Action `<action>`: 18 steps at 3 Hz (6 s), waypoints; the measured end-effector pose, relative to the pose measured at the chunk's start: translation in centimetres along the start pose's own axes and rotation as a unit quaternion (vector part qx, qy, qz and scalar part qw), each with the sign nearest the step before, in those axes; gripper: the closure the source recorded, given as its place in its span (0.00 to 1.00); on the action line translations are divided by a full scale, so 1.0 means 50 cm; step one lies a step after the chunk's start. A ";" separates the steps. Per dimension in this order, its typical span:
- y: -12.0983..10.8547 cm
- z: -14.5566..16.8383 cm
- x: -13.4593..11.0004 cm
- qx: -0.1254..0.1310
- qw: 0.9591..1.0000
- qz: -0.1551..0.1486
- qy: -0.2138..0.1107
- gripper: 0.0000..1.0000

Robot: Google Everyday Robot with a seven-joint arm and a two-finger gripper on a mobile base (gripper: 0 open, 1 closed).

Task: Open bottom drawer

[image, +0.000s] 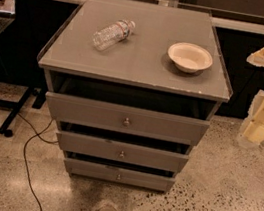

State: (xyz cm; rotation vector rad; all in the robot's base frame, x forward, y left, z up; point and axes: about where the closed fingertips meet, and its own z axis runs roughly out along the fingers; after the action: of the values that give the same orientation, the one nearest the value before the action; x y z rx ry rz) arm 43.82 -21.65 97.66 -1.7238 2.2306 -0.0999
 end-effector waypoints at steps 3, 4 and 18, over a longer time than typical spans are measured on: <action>0.047 0.057 0.019 0.010 0.993 0.095 -0.064 0.00; 0.112 0.150 0.034 -0.003 0.980 0.167 -0.113 0.00; 0.269 0.926 -0.007 -0.124 0.910 0.333 -0.214 0.64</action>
Offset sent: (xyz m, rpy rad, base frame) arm 0.0017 -0.0043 -0.0171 0.1011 -0.0448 -0.0980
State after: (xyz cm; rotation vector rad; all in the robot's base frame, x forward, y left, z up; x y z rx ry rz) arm 44.89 -11.32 50.59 -0.8601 2.4005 0.6741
